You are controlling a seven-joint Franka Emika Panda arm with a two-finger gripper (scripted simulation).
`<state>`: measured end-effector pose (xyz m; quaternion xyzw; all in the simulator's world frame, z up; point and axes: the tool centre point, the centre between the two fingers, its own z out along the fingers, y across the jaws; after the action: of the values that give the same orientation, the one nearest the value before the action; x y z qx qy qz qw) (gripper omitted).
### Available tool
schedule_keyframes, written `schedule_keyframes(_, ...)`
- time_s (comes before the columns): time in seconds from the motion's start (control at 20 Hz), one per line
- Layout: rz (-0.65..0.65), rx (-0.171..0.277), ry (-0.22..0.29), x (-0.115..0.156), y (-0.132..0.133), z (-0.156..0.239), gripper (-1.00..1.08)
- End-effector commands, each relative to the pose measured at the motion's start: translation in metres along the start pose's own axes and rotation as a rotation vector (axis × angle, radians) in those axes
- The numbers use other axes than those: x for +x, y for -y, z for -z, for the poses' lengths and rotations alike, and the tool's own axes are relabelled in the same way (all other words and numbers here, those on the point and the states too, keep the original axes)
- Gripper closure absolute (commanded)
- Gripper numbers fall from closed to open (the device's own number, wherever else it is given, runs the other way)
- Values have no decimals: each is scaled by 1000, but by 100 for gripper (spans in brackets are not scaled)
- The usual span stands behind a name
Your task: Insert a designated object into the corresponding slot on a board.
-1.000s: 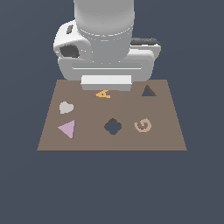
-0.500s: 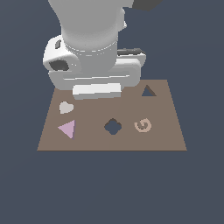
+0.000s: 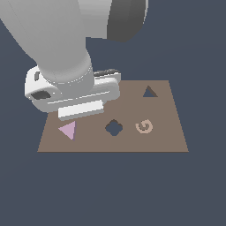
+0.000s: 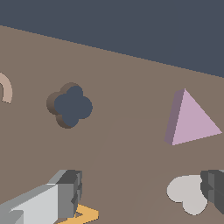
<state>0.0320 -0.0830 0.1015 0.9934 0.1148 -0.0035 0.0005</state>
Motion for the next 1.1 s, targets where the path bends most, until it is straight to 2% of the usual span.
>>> schedule_keyframes(0.0, 48, 0, -2, 6, -15, -10, -92)
schedule_keyframes(0.5, 191, 0, -6, 31, -57, -41, -92)
schedule_keyframes(1.05, 246, -1, -7, 44, -71, -52, -92)
